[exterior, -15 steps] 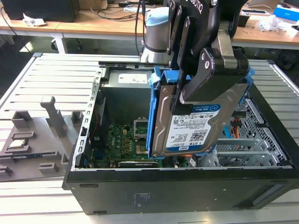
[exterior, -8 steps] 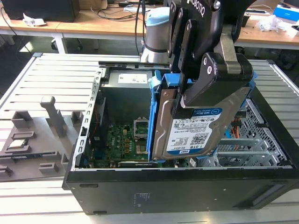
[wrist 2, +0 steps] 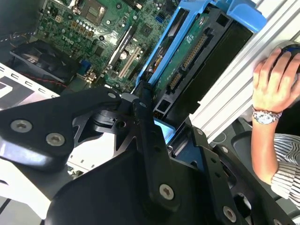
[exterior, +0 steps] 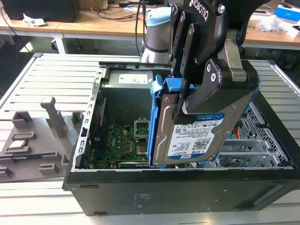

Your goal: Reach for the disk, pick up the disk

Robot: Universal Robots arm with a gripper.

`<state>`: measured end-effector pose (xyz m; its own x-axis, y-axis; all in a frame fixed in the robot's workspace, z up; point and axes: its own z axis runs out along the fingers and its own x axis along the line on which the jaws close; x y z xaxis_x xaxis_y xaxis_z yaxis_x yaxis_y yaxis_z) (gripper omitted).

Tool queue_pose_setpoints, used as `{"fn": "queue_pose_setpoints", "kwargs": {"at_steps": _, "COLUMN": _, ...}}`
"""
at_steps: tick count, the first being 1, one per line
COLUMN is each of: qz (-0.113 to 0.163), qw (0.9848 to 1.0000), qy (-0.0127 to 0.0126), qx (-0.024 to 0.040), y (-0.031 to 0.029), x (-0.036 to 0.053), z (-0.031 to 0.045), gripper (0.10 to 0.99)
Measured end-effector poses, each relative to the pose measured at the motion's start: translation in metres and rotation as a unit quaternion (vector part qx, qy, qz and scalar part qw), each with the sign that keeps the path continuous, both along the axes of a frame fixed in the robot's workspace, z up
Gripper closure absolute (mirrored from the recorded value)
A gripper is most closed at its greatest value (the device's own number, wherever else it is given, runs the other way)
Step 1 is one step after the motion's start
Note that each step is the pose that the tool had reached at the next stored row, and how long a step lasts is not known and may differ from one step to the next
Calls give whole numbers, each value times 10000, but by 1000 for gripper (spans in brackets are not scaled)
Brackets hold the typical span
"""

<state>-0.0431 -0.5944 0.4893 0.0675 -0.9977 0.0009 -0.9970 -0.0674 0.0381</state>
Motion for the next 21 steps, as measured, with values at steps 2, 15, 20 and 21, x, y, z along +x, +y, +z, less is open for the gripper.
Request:
{"fn": "queue_pose_setpoints", "kwargs": {"at_steps": 2, "qz": 0, "qw": 10000, "qy": 0, "qx": 0, "y": 0, "x": 1, "z": 0, "gripper": 722}}
{"fn": "queue_pose_setpoints", "kwargs": {"at_steps": 15, "qz": -346, "qw": 9992, "qy": 17, "qx": 178, "y": 10, "x": 145, "z": -33, "gripper": 722}}
{"fn": "queue_pose_setpoints", "kwargs": {"at_steps": 20, "qz": -347, "qw": 9992, "qy": 78, "qx": 161, "y": 77, "x": 373, "z": -68, "gripper": 722}}
{"fn": "queue_pose_setpoints", "kwargs": {"at_steps": 21, "qz": -349, "qw": 9992, "qy": 91, "qx": 157, "y": 94, "x": 423, "z": -74, "gripper": 722}}
